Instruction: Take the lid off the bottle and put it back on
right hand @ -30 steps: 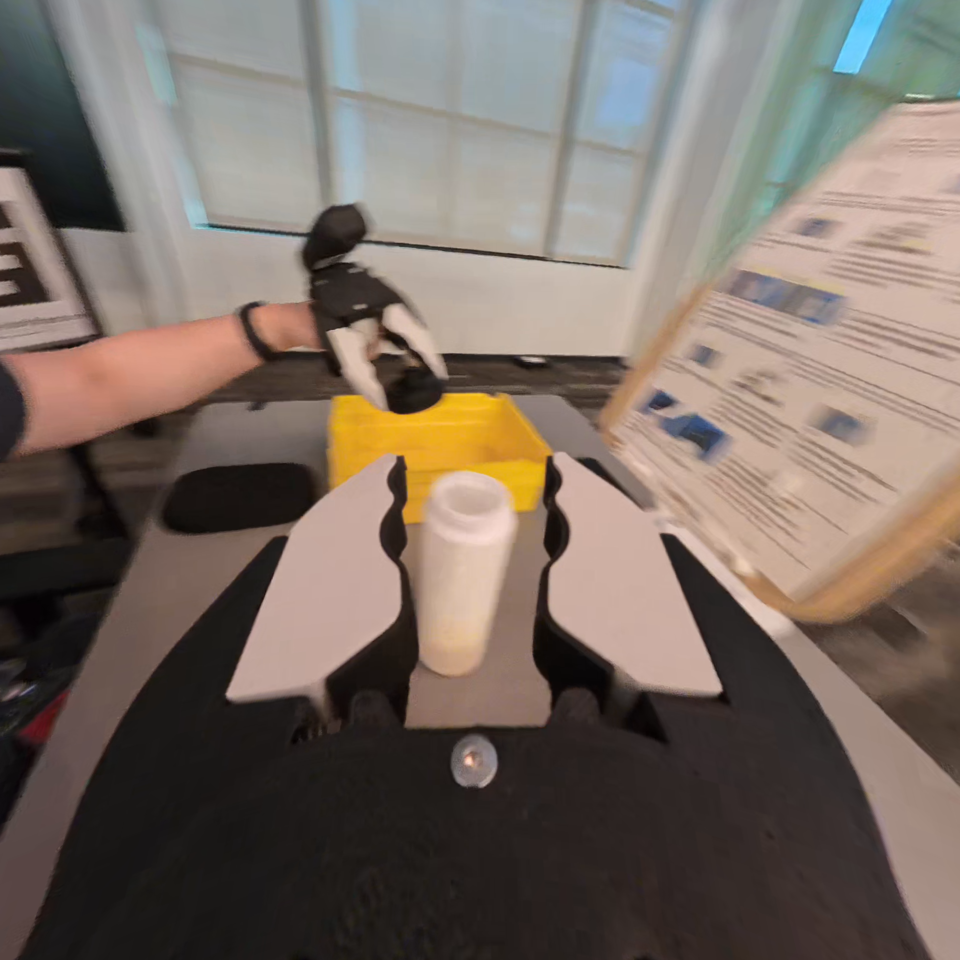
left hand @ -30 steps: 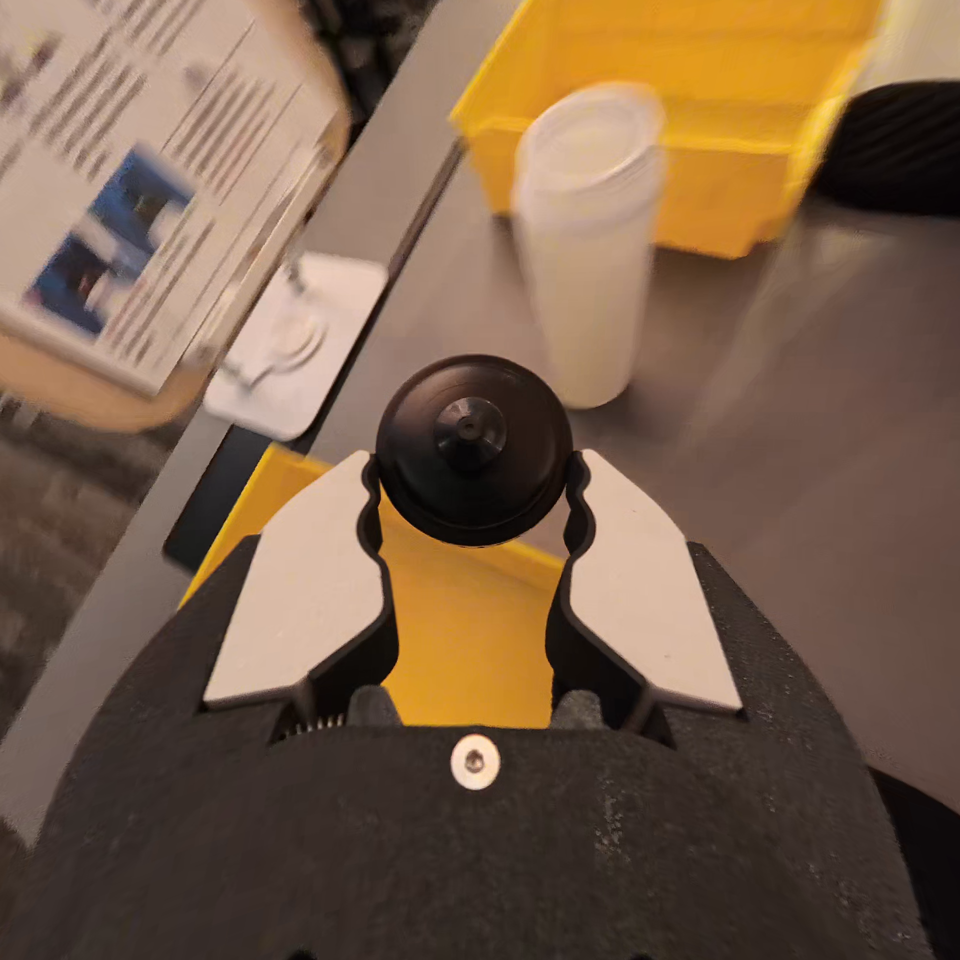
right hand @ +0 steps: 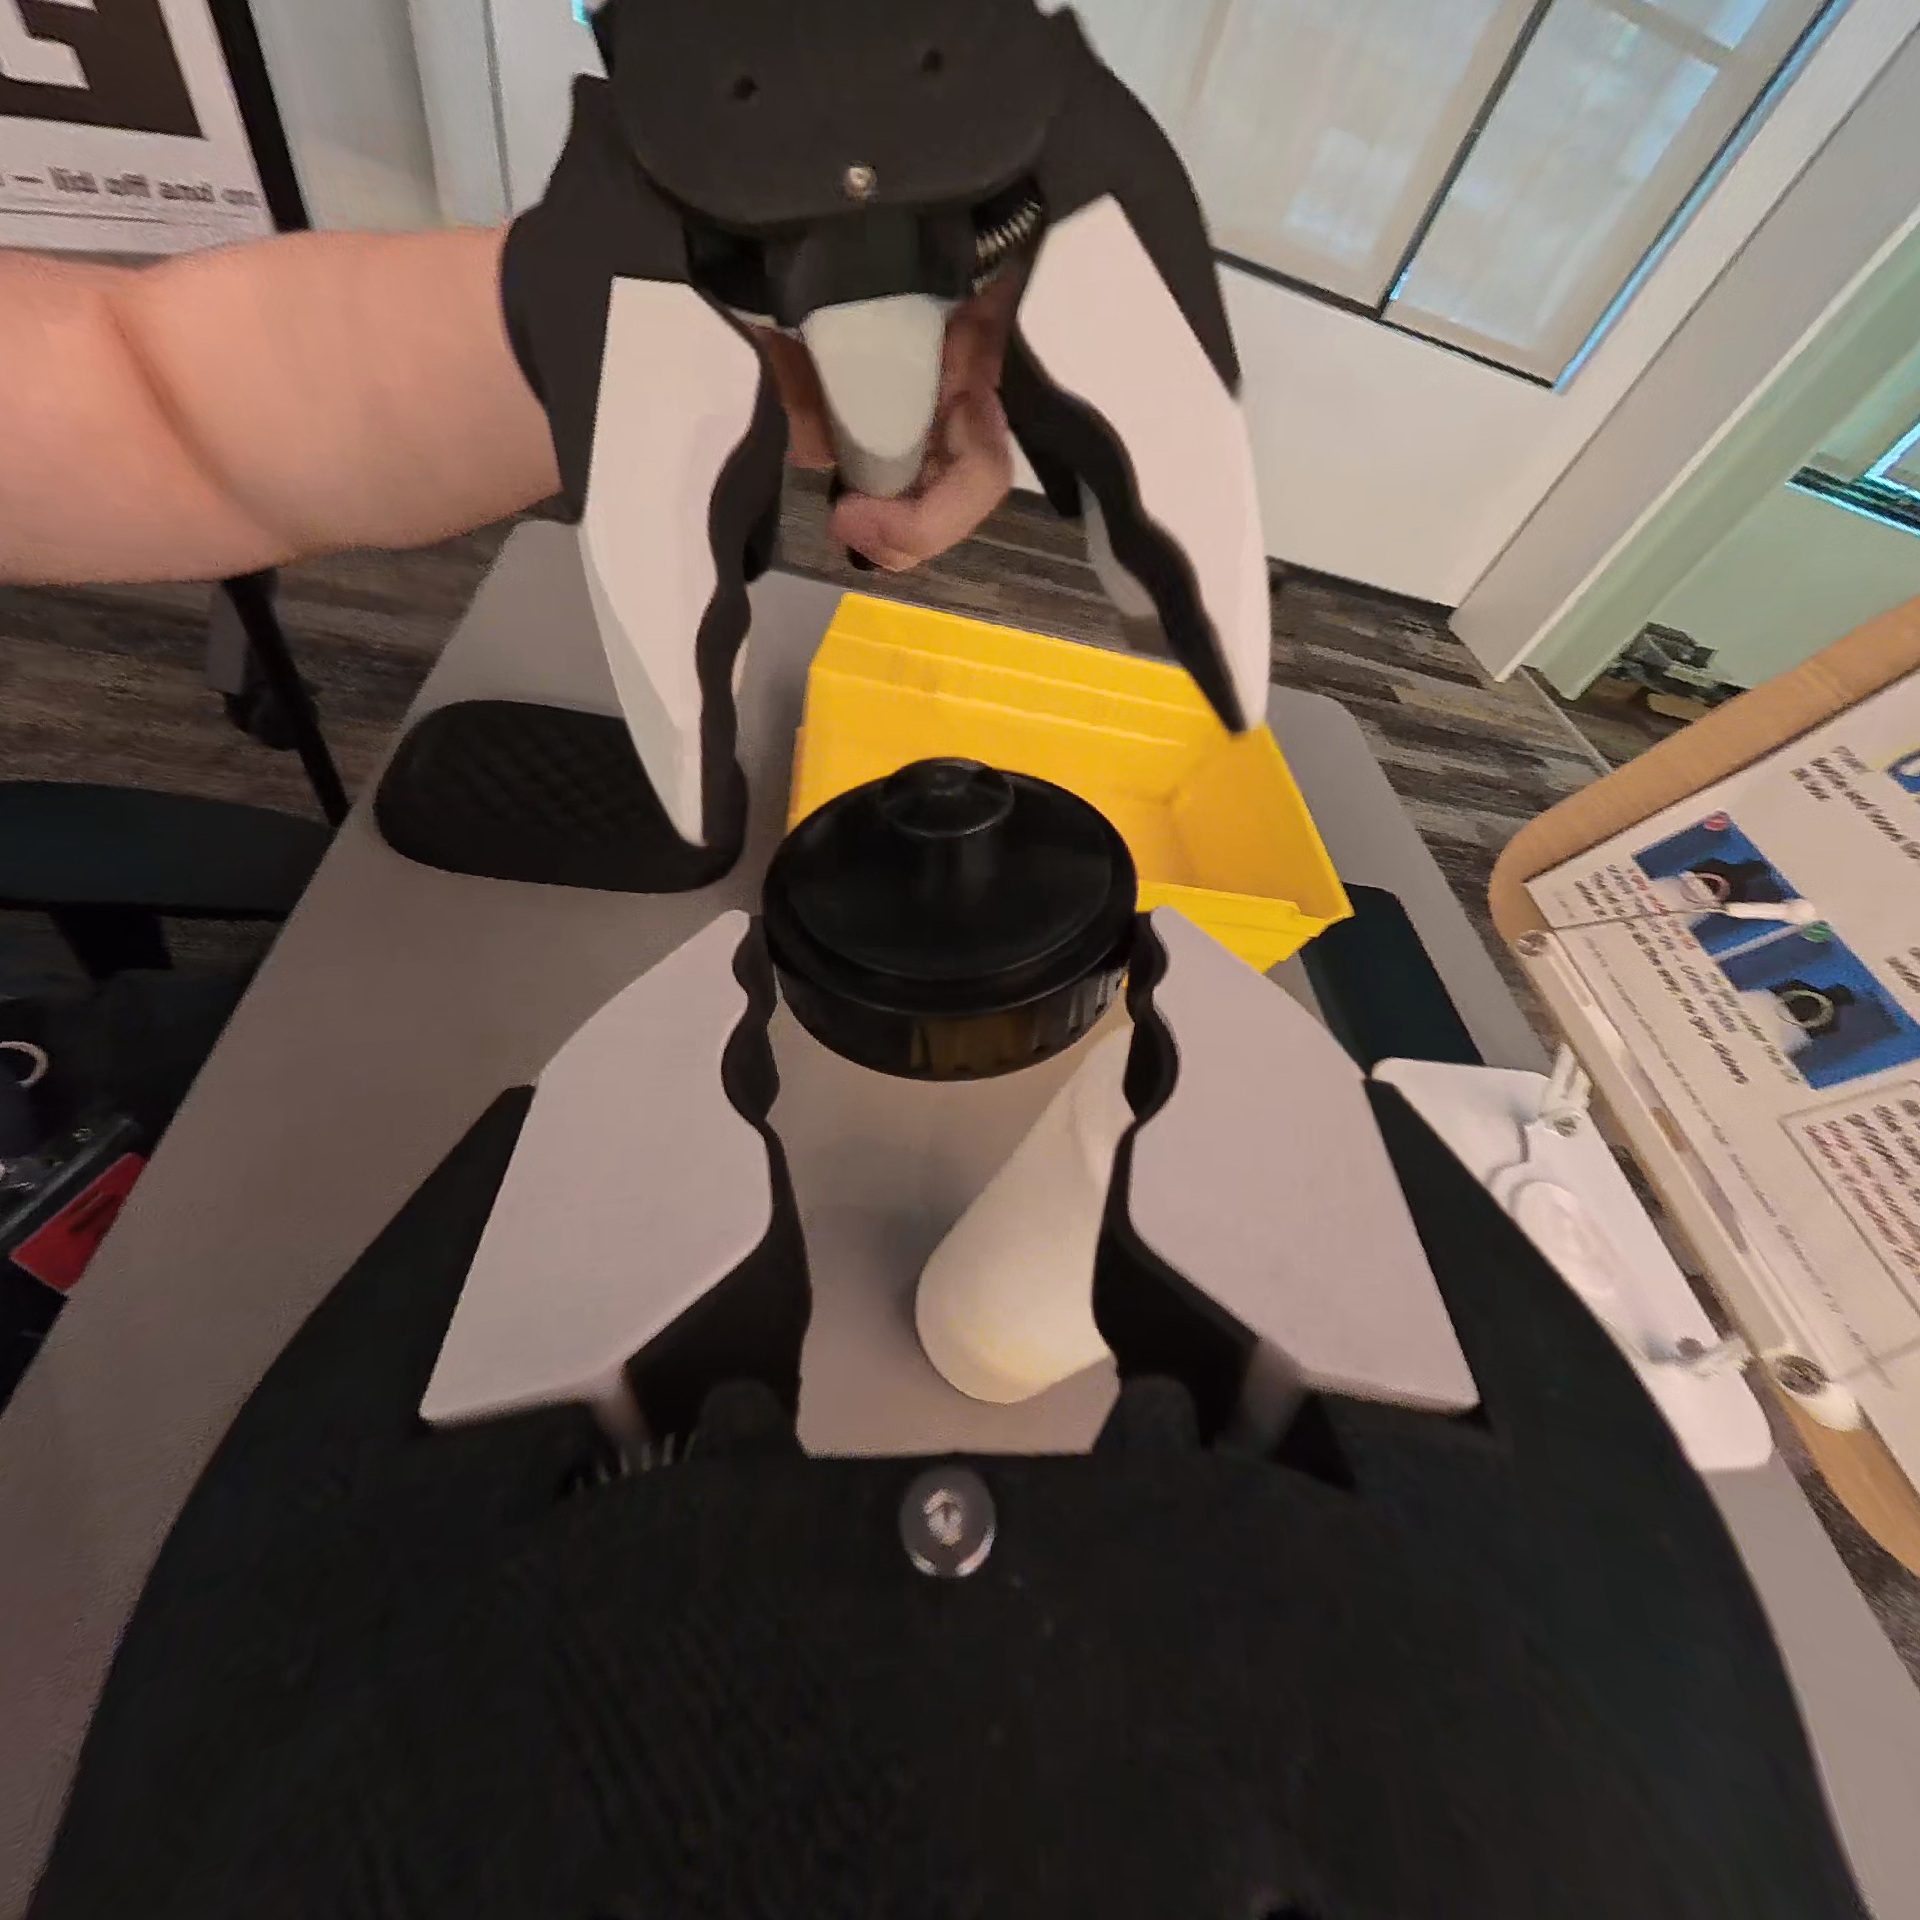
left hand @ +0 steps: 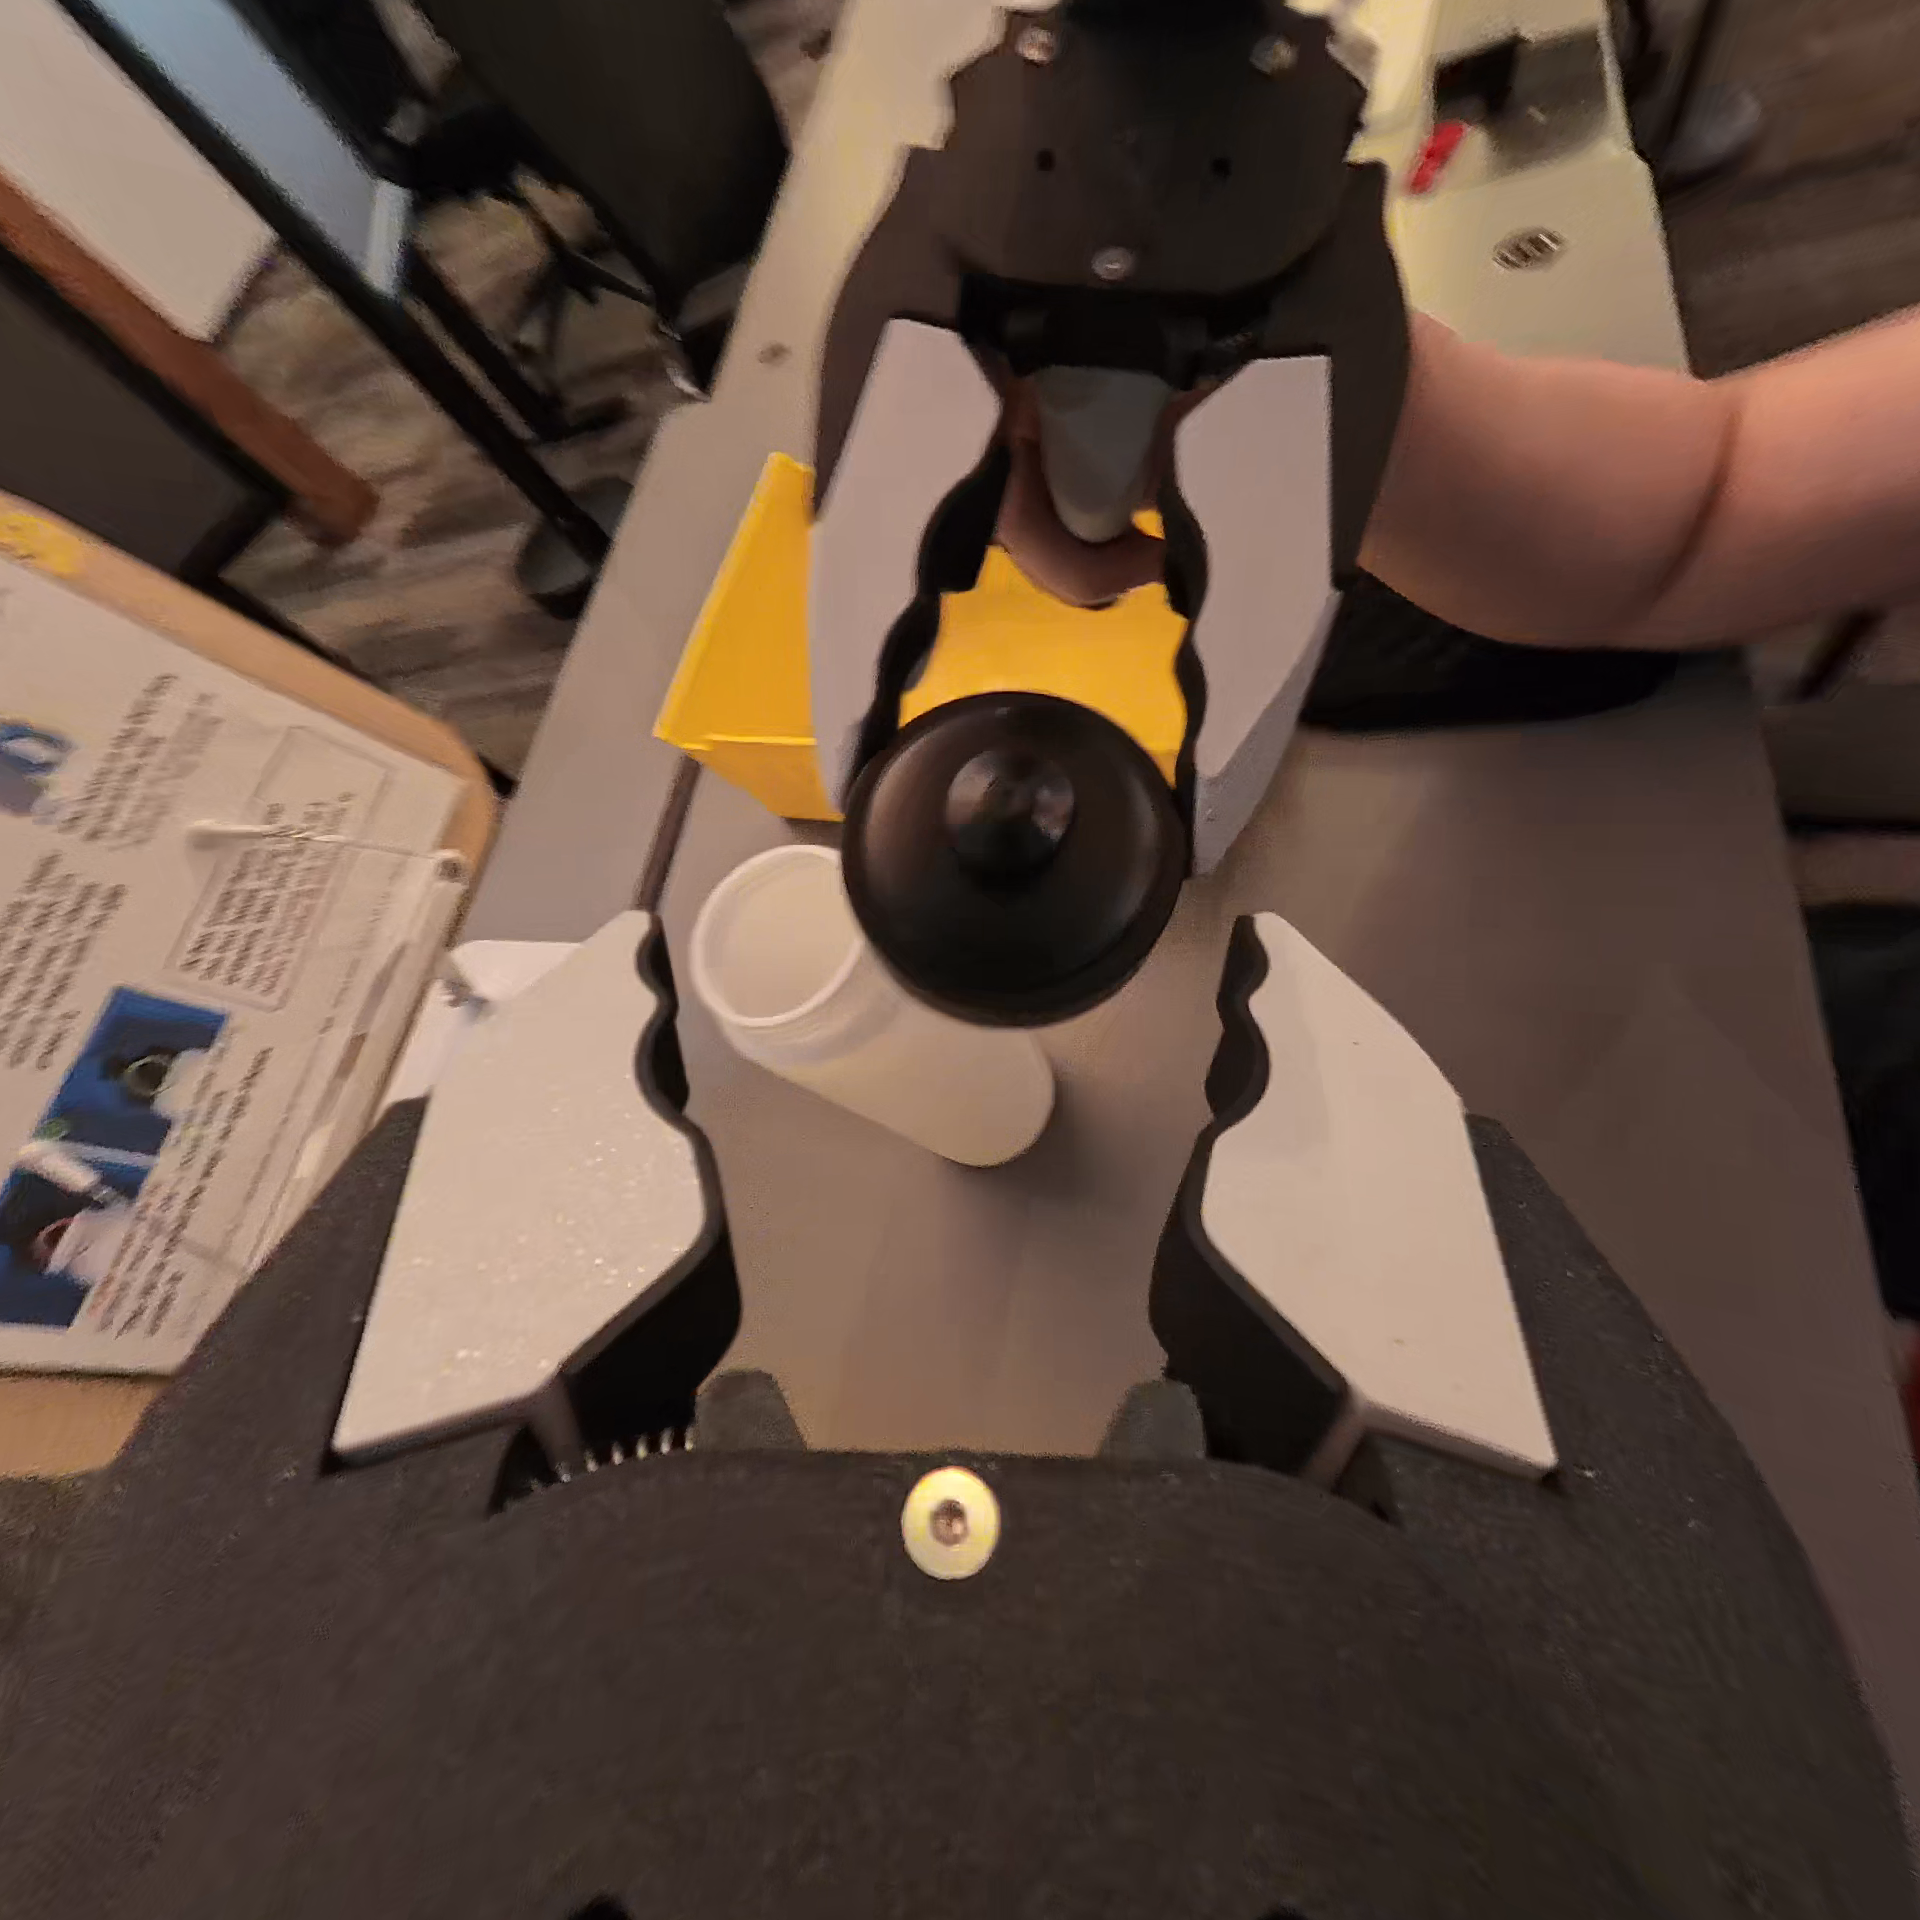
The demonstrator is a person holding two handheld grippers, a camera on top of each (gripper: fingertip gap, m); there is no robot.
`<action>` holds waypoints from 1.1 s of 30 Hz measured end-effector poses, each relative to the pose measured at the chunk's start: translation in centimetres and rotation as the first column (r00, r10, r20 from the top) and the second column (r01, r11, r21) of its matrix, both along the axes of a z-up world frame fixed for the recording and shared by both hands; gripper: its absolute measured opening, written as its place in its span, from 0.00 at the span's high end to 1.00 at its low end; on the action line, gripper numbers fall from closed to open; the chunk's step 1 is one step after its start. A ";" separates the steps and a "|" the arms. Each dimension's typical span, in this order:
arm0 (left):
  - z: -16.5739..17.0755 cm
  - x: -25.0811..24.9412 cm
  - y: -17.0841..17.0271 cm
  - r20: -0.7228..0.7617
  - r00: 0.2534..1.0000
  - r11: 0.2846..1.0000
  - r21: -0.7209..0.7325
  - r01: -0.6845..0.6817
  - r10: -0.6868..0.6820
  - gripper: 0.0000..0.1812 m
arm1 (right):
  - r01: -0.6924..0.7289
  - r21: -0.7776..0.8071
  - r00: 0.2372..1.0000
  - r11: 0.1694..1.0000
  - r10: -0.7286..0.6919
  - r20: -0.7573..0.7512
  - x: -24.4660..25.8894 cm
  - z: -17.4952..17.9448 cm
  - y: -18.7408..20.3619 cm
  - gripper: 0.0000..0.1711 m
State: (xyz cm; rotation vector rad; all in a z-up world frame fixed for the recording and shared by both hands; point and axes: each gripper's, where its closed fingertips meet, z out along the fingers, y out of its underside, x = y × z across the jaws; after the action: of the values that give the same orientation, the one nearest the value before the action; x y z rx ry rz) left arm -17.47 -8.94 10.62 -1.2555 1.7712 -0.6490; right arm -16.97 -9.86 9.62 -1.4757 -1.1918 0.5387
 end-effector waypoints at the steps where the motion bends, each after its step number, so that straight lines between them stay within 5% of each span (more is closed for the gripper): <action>1: 0.4 -0.2 0.7 0.068 0.997 0.999 -0.007 -0.046 0.046 0.43 | 0.025 0.006 1.000 1.000 -0.024 -0.004 0.6 0.2 0.4 0.61; 4: -0.7 -0.7 2.2 0.251 0.949 0.979 -0.121 -0.165 0.191 0.41 | 0.146 0.022 0.987 0.989 -0.144 -0.066 3.8 1.5 2.4 0.61; 7: -5.5 0.2 3.4 0.292 0.899 0.937 -0.227 -0.266 0.326 0.35 | 0.226 -0.016 0.953 0.974 -0.224 -0.205 7.2 3.0 4.0 0.61; 12: -10.4 2.8 6.6 0.393 0.770 0.850 -0.386 -0.358 0.502 0.30 | 0.215 -0.084 0.906 0.973 -0.230 -0.354 8.8 4.1 4.9 0.61; 20: -14.4 6.4 8.2 0.417 0.788 0.891 -0.237 -0.387 0.453 0.34 | 0.195 -0.131 0.952 0.972 -0.220 -0.213 5.5 -0.1 6.8 0.61; 22: -14.8 6.8 8.0 0.404 0.816 0.910 -0.226 -0.349 0.413 0.49 | 0.191 -0.146 0.960 0.971 -0.216 -0.176 5.1 -1.2 7.3 0.61; 33: -14.9 5.8 5.4 0.366 0.900 0.963 -0.210 -0.169 0.238 0.51 | 0.053 -0.156 0.997 0.986 -0.061 -0.048 3.0 -3.8 5.8 0.61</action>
State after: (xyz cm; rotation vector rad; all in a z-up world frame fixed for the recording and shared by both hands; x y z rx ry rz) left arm -11.67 -3.59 -4.27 -1.3021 1.2583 -0.8767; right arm -13.93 -4.07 5.80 -1.6128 -1.0832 0.6389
